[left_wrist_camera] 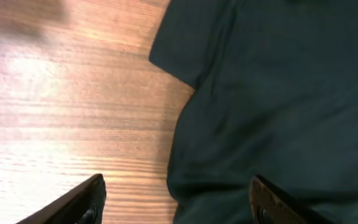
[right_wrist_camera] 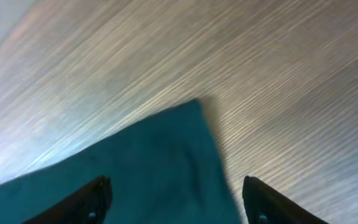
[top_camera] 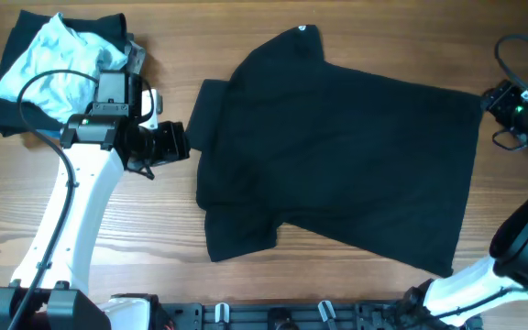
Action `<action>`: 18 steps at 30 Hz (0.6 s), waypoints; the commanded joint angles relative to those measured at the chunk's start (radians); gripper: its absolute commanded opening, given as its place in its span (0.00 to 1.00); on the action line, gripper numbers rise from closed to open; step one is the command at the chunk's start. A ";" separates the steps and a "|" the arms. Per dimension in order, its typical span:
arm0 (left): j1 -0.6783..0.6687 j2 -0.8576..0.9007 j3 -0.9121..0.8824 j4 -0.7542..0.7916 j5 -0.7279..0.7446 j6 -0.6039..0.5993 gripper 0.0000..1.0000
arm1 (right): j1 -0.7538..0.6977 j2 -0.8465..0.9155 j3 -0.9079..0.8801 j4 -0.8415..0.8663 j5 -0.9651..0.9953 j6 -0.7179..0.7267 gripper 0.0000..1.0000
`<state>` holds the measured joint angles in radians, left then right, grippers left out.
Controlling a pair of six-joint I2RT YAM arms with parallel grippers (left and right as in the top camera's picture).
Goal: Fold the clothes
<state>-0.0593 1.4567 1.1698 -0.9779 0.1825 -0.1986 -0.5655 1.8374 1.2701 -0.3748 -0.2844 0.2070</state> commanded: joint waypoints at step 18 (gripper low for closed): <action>-0.074 0.086 -0.463 0.528 0.089 0.012 0.57 | 0.081 -0.390 -0.299 -0.588 -0.046 0.129 0.81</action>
<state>-0.1303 1.4899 0.7197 -0.5186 0.3382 -0.1955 -0.4877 1.4441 1.0740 -1.0027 -0.3550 0.3214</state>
